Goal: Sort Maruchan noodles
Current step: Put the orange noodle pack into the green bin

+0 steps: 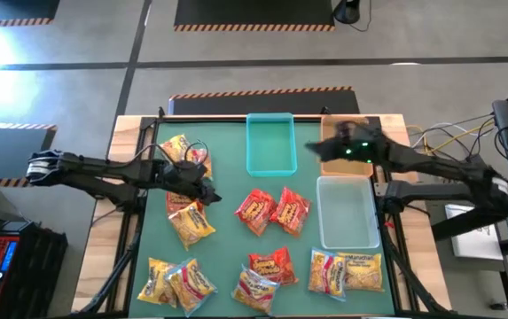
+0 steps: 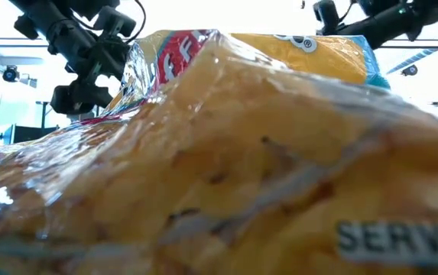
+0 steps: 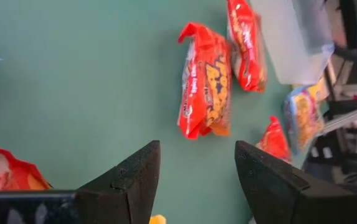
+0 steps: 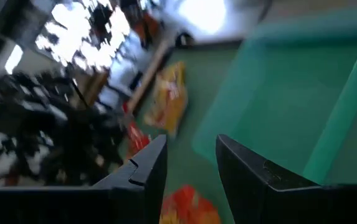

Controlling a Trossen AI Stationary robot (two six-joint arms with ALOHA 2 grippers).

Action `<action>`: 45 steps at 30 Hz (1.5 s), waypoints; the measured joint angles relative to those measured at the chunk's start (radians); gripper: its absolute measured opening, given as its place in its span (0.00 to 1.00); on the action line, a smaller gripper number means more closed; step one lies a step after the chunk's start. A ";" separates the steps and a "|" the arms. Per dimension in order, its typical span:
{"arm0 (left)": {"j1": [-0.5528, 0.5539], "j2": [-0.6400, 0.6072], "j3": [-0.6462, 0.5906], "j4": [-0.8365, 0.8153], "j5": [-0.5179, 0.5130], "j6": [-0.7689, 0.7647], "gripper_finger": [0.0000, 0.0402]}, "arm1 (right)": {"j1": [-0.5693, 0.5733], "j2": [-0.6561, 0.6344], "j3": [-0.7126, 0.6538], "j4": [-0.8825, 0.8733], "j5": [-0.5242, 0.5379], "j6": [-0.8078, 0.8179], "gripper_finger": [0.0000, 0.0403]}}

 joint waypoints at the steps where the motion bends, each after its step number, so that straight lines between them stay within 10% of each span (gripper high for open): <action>1: -0.004 0.009 0.000 0.007 -0.005 0.016 0.47 | 0.020 0.022 0.018 0.003 -0.006 0.004 0.32; 21: -0.012 0.359 0.000 0.408 -0.017 0.188 0.47 | 0.416 0.349 0.102 -0.028 0.124 0.154 0.31; 45: -0.010 0.456 0.000 0.518 -0.097 0.106 0.47 | 0.545 0.709 0.174 0.189 0.114 0.131 0.30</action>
